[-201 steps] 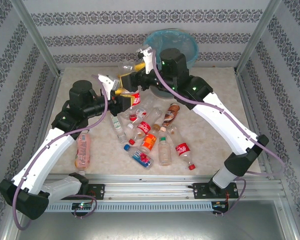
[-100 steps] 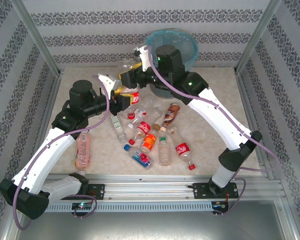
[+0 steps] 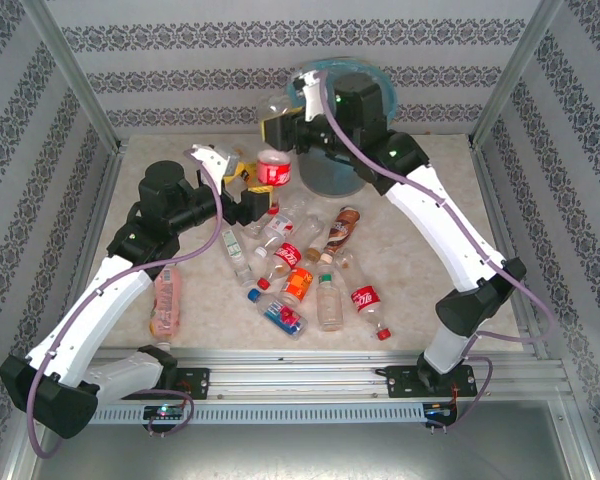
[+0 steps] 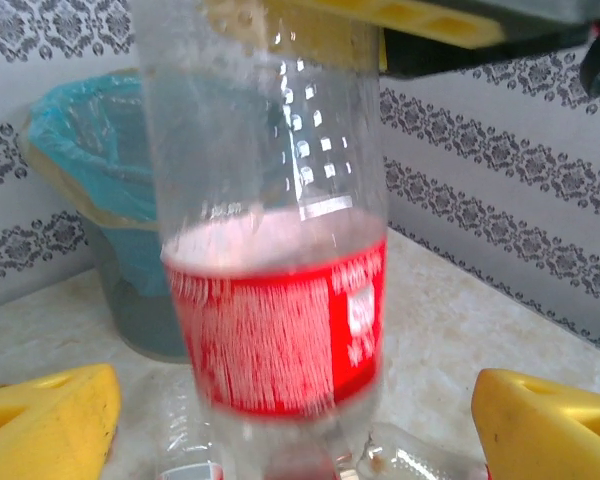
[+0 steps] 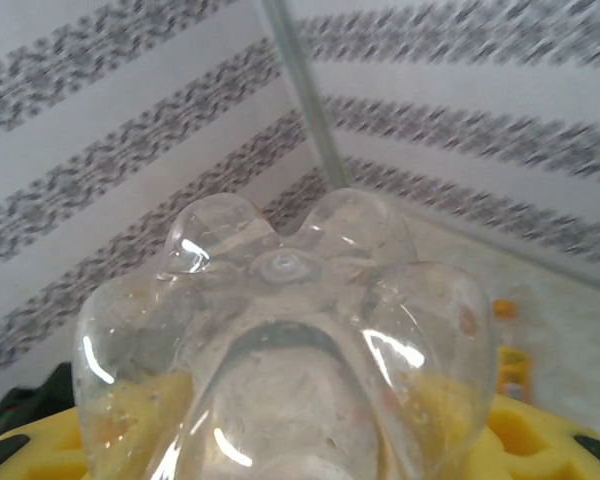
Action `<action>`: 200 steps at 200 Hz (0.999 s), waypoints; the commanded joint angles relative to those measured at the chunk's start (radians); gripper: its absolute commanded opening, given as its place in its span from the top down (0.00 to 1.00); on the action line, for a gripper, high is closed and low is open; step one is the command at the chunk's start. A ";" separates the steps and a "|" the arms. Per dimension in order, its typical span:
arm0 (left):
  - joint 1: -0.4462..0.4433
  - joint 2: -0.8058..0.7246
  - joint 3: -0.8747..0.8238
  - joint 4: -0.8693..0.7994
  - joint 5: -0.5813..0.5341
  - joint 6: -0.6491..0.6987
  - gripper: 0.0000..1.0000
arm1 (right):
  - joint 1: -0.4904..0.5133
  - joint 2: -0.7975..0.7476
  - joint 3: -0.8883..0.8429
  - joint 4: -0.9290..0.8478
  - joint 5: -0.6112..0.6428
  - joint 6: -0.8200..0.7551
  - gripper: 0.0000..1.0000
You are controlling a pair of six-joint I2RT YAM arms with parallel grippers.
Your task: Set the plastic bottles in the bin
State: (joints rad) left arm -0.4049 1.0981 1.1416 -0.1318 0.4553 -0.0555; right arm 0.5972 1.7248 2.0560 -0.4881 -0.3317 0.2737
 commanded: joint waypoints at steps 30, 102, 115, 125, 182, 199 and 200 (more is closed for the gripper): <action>-0.008 -0.027 0.033 0.080 -0.094 0.012 0.08 | -0.110 0.082 0.265 0.028 0.193 -0.194 0.55; -0.008 -0.043 0.001 0.086 -0.158 -0.007 0.09 | -0.231 0.359 0.572 0.149 0.419 -0.409 0.54; -0.008 -0.048 -0.010 0.085 -0.163 -0.008 0.09 | -0.252 0.413 0.588 0.166 0.423 -0.418 0.54; -0.008 -0.050 -0.019 0.085 -0.167 -0.007 0.09 | -0.269 0.452 0.594 0.173 0.412 -0.413 0.54; -0.008 -0.057 -0.058 0.073 -0.178 -0.012 0.09 | -0.313 0.621 0.562 0.212 0.311 -0.398 0.52; -0.008 -0.060 -0.065 0.069 -0.176 -0.012 0.09 | -0.323 0.657 0.562 0.208 0.294 -0.377 0.51; -0.008 -0.061 -0.066 0.068 -0.177 -0.011 0.09 | -0.323 0.659 0.562 0.208 0.295 -0.376 0.51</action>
State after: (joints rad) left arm -0.4049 1.0626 1.0893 -0.0826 0.2867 -0.0570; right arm 0.2859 2.3665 2.6095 -0.3393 0.0093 -0.1120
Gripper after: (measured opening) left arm 0.908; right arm 0.497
